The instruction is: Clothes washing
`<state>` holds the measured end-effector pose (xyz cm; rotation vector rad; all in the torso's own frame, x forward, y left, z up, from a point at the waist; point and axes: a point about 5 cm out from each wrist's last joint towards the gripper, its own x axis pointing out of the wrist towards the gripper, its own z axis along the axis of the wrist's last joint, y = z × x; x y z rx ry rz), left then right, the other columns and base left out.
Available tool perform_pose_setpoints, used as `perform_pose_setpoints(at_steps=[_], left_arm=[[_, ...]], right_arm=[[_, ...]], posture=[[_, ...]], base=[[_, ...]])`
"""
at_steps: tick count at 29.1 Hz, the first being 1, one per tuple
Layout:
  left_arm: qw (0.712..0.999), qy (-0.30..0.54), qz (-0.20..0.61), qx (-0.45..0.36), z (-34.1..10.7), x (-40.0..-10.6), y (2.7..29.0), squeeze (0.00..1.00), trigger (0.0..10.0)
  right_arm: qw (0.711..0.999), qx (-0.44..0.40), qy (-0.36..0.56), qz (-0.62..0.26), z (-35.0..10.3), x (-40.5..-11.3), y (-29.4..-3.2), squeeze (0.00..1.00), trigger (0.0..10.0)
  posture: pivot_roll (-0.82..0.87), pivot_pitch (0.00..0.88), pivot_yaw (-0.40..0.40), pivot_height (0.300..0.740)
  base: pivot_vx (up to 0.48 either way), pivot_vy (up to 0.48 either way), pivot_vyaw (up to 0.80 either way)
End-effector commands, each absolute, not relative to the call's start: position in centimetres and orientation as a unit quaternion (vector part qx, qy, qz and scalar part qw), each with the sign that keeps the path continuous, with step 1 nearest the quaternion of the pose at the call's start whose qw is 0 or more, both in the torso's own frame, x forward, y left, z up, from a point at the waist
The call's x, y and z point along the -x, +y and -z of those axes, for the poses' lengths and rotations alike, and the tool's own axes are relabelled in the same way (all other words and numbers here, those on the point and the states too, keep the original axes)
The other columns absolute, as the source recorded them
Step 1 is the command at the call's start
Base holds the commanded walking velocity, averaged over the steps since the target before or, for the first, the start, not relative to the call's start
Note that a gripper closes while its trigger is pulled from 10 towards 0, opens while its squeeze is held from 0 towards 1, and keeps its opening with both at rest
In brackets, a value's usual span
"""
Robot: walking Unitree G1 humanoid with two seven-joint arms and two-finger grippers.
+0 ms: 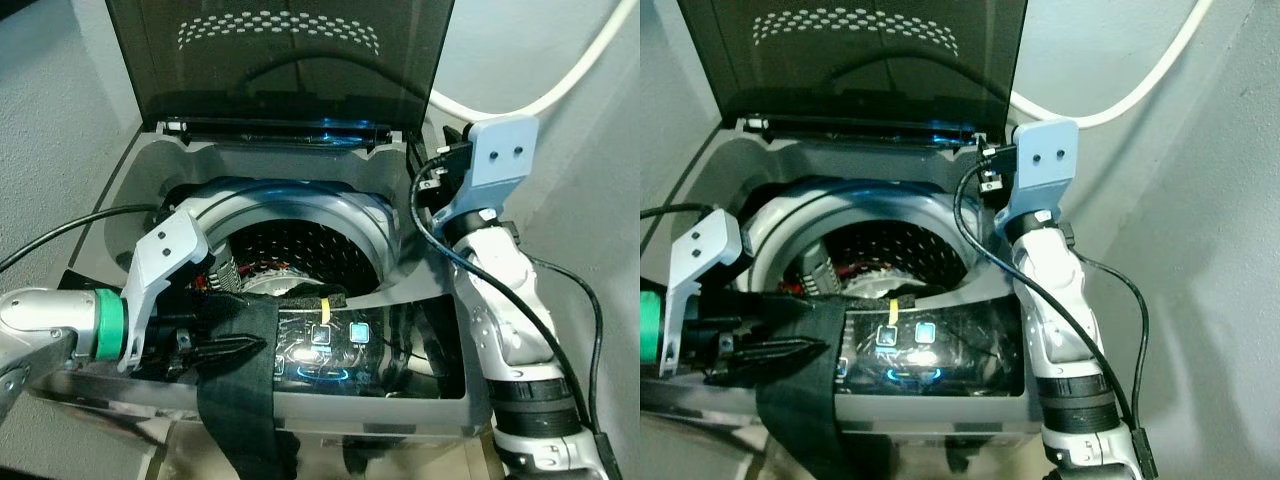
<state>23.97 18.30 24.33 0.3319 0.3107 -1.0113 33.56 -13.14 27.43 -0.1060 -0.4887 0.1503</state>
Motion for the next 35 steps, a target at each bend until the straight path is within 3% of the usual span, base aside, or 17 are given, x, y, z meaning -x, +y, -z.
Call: perform_pose_setpoints(at_steps=[1,2,3,4,7,8,9,22,23,26,27,28,31,35], left_arm=[[0.847,0.183,0.473,-0.158,-23.1,-24.1,18.7,0.00,8.4],[0.847,0.185,0.475,-0.154,-22.9,-24.1,18.7,0.00,4.2],[0.846,0.186,0.476,-0.152,-22.8,-24.2,18.7,0.00,4.2],[0.846,0.188,0.476,-0.148,-22.7,-24.3,18.7,0.00,3.0],[0.847,0.189,0.476,-0.146,-22.6,-24.3,18.7,0.00,3.0],[0.846,0.189,0.477,-0.145,-22.5,-24.3,18.8,0.00,0.5],[0.845,0.189,0.478,-0.144,-22.3,-24.3,18.8,0.00,0.0],[0.846,0.176,0.478,-0.156,-22.3,-24.8,18.9,0.00,0.0],[0.870,0.138,0.440,-0.175,-23.4,-26.4,19.4,0.00,0.0],[0.876,0.128,0.430,-0.180,-23.7,-26.8,19.5,0.00,0.0],[0.894,0.102,0.385,-0.204,-24.5,-28.2,20.1,0.00,8.7],[0.906,0.075,0.351,-0.224,-25.5,-29.4,20.8,0.00,10.0],[0.920,0.031,0.289,-0.261,-27.4,-31.3,22.0,0.00,10.0],[0.924,0.009,0.266,-0.275,-28.8,-32.0,22.7,0.00,10.0]], right_arm=[[0.965,0.057,-0.245,-0.078,-27.4,-33.7,-12.8,0.00,10.0],[0.965,0.057,-0.246,-0.078,-27.4,-33.7,-12.9,0.00,10.0],[0.965,0.057,-0.246,-0.077,-27.4,-33.6,-12.9,0.00,10.0],[0.964,0.058,-0.246,-0.077,-27.4,-33.7,-12.9,0.00,10.0],[0.964,0.058,-0.246,-0.077,-27.4,-33.7,-12.9,0.00,10.0],[0.964,0.059,-0.247,-0.076,-27.3,-33.7,-12.9,0.00,10.0],[0.964,0.059,-0.247,-0.076,-27.3,-33.7,-13.0,0.00,10.0],[0.963,0.061,-0.250,-0.077,-27.4,-33.9,-12.9,0.00,10.0],[0.963,0.061,-0.250,-0.076,-27.4,-33.9,-12.9,0.00,10.0],[0.963,0.061,-0.250,-0.076,-27.4,-33.9,-12.9,0.00,10.0],[0.963,0.061,-0.250,-0.075,-27.3,-33.9,-13.0,0.00,10.0],[0.963,0.061,-0.251,-0.075,-27.3,-33.9,-12.9,0.00,10.0],[0.963,0.061,-0.251,-0.075,-27.3,-33.9,-12.9,0.00,10.0],[0.963,0.062,-0.252,-0.075,-27.3,-33.8,-13.0,0.00,10.0]], posture=[[0.12,0.063,0.081,0.740],[0.12,0.063,0.081,0.740],[0.12,0.063,0.081,0.740],[0.11,0.060,0.083,0.740],[0.11,0.060,0.083,0.740],[0.11,0.057,0.083,0.740],[0.11,0.055,0.083,0.740],[0.11,0.053,0.084,0.740],[0.11,0.055,0.084,0.740],[0.11,0.055,0.084,0.740],[0.11,0.056,0.084,0.740],[0.11,0.057,0.085,0.740],[0.11,0.057,0.085,0.740],[0.11,0.057,0.085,0.740]], base=[[0.000,0.000,0.00],[0.000,0.000,0.00],[0.000,0.000,0.00],[0.000,0.000,0.00],[0.000,0.000,0.00],[0.000,0.000,0.00],[0.000,0.000,0.00],[0.000,0.000,0.00],[0.000,0.000,0.00],[0.000,0.000,0.00],[0.000,0.000,0.00],[0.000,0.000,0.00],[0.000,0.000,0.00],[0.000,0.000,0.00]])
